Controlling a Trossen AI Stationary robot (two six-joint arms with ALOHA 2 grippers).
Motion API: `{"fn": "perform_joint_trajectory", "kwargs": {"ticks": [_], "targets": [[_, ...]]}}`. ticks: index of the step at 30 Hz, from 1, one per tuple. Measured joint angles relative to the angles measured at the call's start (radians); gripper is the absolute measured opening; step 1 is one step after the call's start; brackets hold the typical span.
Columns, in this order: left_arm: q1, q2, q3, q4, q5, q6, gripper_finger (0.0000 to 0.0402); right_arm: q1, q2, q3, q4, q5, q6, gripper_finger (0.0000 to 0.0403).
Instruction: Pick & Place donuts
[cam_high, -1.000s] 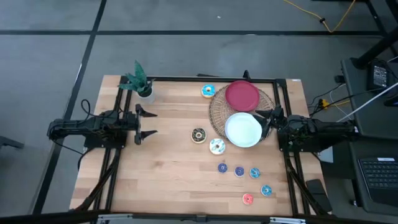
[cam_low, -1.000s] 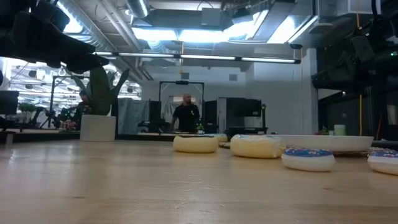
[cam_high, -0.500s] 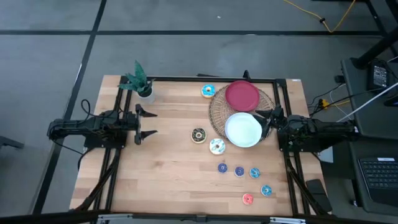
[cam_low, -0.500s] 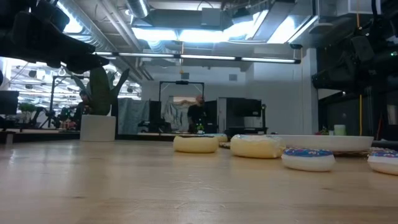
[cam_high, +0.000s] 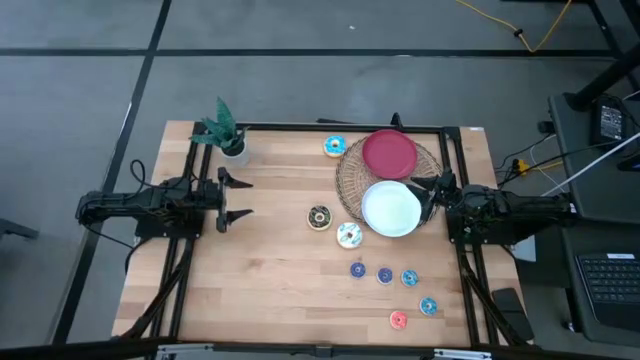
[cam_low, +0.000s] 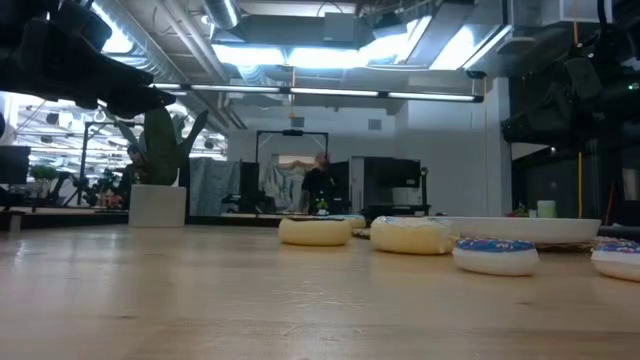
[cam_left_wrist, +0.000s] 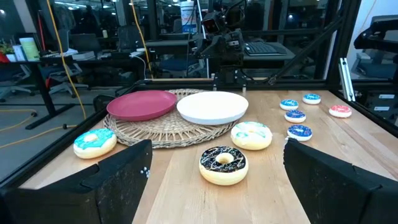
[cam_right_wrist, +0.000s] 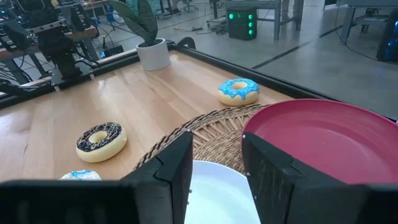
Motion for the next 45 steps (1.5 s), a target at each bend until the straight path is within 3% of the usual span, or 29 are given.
{"fn": "perform_joint_trajectory", "kwargs": {"ticks": [31,45], "targets": [[0.0,0.0,0.0,0.0,0.0,0.0,0.0353,0.0,0.0,0.0,0.0,0.0,0.005,0.014],[0.0,0.0,0.0,0.0,0.0,0.0,0.0354,0.0,0.038,0.033,0.097,-0.024,0.133,0.0141]]}}
